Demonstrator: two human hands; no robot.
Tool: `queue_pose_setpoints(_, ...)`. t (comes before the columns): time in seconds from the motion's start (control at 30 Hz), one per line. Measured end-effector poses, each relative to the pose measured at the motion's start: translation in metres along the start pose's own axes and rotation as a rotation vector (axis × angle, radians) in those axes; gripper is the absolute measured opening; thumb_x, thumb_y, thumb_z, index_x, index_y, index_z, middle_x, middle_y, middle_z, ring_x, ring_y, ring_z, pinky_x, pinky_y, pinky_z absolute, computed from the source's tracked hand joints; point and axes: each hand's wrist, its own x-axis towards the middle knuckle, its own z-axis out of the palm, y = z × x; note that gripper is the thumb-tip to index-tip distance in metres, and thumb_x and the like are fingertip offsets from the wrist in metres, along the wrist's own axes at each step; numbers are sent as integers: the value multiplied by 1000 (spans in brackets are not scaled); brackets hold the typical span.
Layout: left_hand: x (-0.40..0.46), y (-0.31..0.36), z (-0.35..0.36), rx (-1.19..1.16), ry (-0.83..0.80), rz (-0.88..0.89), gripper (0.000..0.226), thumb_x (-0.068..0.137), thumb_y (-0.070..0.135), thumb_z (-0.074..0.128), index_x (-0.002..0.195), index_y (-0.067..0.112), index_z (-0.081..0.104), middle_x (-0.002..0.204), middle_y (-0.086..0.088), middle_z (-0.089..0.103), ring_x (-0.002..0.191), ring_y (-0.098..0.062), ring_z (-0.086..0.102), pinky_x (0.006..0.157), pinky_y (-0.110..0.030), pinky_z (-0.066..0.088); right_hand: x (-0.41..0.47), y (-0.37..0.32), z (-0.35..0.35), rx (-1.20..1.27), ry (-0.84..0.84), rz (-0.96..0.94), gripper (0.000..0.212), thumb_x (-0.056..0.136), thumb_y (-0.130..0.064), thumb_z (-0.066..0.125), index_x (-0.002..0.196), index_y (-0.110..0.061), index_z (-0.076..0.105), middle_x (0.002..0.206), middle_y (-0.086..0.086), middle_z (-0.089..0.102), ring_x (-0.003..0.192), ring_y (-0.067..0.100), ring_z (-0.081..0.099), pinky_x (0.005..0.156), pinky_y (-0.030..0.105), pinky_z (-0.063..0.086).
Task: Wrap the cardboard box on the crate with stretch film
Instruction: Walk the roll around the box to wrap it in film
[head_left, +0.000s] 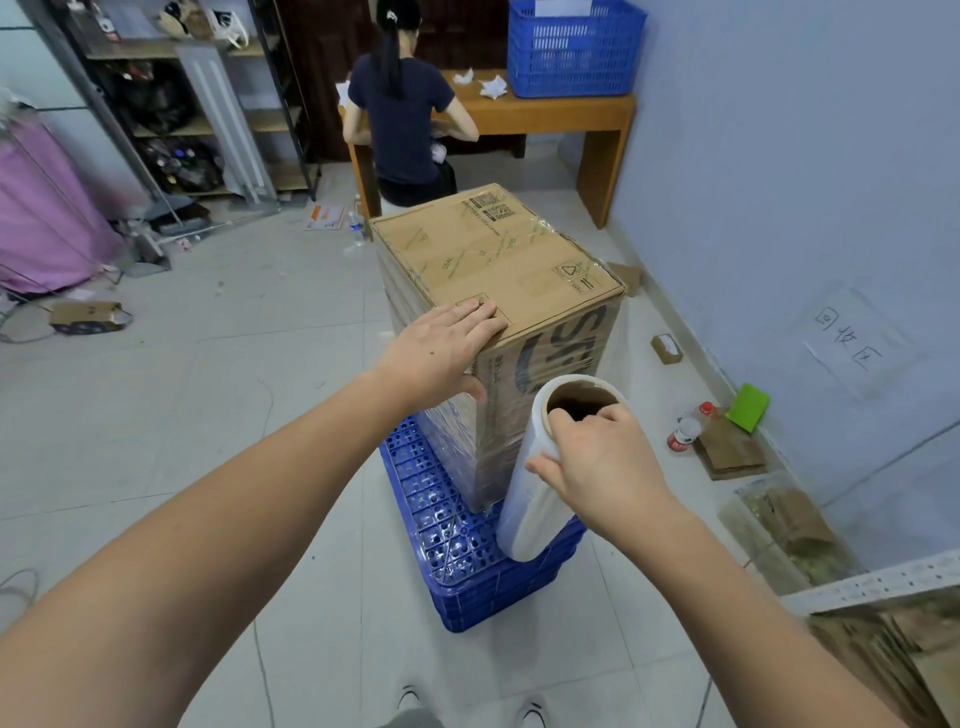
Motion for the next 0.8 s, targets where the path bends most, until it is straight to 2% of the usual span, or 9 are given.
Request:
queue_pose_setpoints(0.1,0,-7,5,-19,13,30,102,83,65,70,162,22,22,171,-2,17,158,-22,14,127,-39,11,-3,-11,3,38,38,83,27,96,-47,50,91,-24,37,72,-9,52,68,17,54,85,35,40)
queue_pose_setpoints(0.17,0,-11,9,-40,58,56,101,83,66,70,162,22,24,171,-3,19,158,-23,15,125,-37,9,2,-19,7,12,47,156,28,93,-42,54,88,-23,34,63,-9,44,61,19,47,79,36,40)
queue_pose_setpoints(0.23,0,-15,12,-61,97,99,102,81,67,71,161,19,27,169,-5,24,157,-25,18,124,-38,11,8,-28,9,-28,71,245,39,88,-54,56,84,-22,34,55,-8,37,54,20,43,75,37,39)
queue_pose_setpoints(0.3,1,-20,17,-68,120,127,105,79,68,72,160,19,28,167,-6,27,154,-28,22,123,-41,16,19,-37,11,-80,113,337,54,84,-74,48,77,-21,38,52,-6,39,54,21,44,72,36,38)
queue_pose_setpoints(0.37,3,-28,21,-56,142,181,106,75,68,77,159,21,32,164,-7,32,150,-29,30,118,-42,23,31,-42,14,-74,151,414,60,83,-79,44,70,-21,40,50,-4,39,55,21,44,71,35,37)
queue_pose_setpoints(0.5,14,-44,19,-38,194,306,102,65,65,85,148,24,42,147,-4,46,130,-30,47,104,-43,35,45,-47,24,-18,263,439,51,76,-64,69,62,-18,51,45,-3,39,55,25,47,67,34,45)
queue_pose_setpoints(0.6,32,-49,10,-37,170,394,98,59,70,86,135,22,47,136,-4,48,121,-29,49,103,-40,33,47,-45,29,9,223,446,50,80,-64,62,62,-23,40,49,-12,28,67,22,39,67,32,45)
queue_pose_setpoints(0.7,46,-51,9,-74,118,513,98,57,66,89,129,11,51,149,-11,45,136,-33,45,117,-43,28,46,-47,25,-30,216,410,53,81,-64,58,58,-23,33,46,-11,29,60,21,38,70,33,44)
queue_pose_setpoints(0.8,48,-54,8,-71,45,527,98,65,67,84,136,10,48,166,-13,30,153,-34,26,127,-43,17,43,-51,22,-48,223,354,53,80,-60,60,57,-22,31,42,-8,30,46,22,38,75,36,47)
